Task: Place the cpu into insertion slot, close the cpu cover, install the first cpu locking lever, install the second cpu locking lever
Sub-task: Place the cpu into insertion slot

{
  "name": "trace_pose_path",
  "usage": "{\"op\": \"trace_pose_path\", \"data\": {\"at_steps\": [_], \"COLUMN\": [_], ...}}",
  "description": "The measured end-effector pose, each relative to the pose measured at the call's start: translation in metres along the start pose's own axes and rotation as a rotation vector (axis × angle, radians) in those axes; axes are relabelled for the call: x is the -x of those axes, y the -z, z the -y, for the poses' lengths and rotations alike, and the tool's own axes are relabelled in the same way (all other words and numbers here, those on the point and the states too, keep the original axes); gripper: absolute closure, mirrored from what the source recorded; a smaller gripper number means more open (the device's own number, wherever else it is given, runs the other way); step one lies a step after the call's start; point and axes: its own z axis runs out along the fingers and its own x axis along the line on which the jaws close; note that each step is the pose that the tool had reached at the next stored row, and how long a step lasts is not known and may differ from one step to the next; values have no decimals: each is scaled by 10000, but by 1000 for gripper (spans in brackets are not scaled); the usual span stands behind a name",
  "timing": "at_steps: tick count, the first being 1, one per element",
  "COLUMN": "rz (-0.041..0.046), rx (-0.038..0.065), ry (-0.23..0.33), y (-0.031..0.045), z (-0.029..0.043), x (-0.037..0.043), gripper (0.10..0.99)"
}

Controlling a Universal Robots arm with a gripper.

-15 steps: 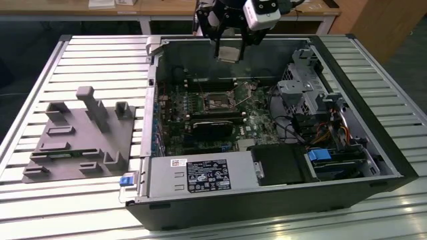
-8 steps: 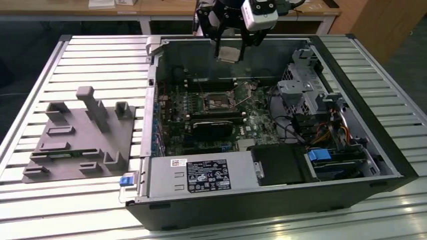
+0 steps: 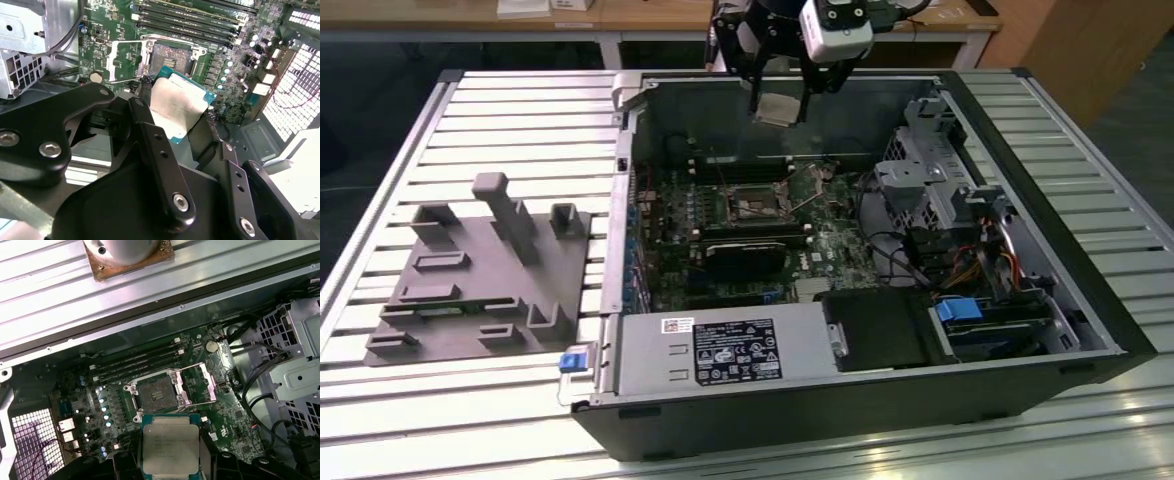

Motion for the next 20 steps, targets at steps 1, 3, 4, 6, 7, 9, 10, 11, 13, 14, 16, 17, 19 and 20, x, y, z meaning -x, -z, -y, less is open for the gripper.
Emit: {"op": "trace_pose_path", "data": {"at_steps": [1, 3, 4, 6, 7, 9, 10, 11, 13, 14, 16, 17, 19, 20], "rz": [1, 3, 4, 7, 8, 12, 13, 14, 17, 18, 19, 20, 21, 22], "rx": [0, 1, 1, 2, 2, 3, 3, 3, 4, 4, 4, 4, 5, 5], "ry": [-12, -32, -48, -79, -94, -129, -142, -156, -190, -199, -212, -220, -237, -246], "y": [0, 0, 0, 0, 0, -1, 0, 0, -1, -1, -1, 0, -1, -1], "z": [0, 0, 0, 0, 0, 0, 0, 0, 0, 0, 0, 0, 0, 0], "x": [0, 0, 0, 0, 0, 0, 0, 0, 0, 0, 0, 0, 0, 0], "gripper": [545, 545, 545, 545, 545, 545, 545, 545, 545, 545, 545, 545, 545, 545]}}
